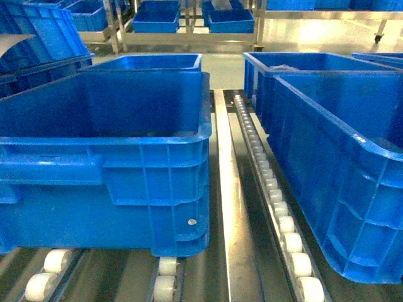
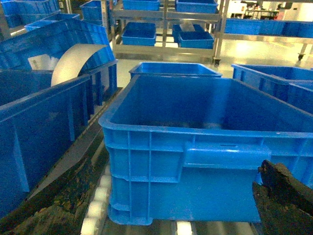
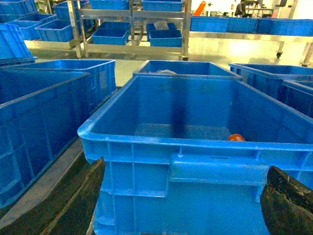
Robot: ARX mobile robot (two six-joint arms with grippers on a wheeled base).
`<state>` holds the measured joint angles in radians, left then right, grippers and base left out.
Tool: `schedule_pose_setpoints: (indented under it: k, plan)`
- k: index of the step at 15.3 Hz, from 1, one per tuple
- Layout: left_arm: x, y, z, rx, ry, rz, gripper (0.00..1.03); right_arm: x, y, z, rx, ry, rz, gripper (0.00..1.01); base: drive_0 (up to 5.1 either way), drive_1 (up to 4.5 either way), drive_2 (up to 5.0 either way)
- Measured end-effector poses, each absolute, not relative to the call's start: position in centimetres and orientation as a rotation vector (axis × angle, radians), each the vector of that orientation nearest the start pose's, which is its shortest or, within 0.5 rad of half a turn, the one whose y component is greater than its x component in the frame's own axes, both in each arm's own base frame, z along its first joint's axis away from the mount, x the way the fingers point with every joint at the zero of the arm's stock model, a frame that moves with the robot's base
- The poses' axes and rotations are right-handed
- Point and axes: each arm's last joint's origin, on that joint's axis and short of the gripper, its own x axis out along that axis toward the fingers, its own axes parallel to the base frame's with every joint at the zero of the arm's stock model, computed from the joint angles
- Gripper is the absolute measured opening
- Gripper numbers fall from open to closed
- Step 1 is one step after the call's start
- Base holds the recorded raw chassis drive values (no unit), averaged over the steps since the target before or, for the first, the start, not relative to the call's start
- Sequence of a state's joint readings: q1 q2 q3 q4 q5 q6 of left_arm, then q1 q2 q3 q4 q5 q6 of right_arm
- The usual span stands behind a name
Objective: Sort blue parts and orange caps into right shelf containers
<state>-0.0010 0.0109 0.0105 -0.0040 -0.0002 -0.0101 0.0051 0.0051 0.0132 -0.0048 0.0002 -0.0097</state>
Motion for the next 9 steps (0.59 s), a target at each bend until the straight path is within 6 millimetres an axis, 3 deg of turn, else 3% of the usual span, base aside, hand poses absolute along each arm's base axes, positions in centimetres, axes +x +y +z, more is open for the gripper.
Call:
schedule_pose_setpoints:
  k: [9]
  plan:
    - [9.77,-0.01,16.59,-0.01,0.004,-0.001,0.98,9.72,0.05,16.71,-0.01,-0.003,0.005,0.98,0.0,0.0,0.0]
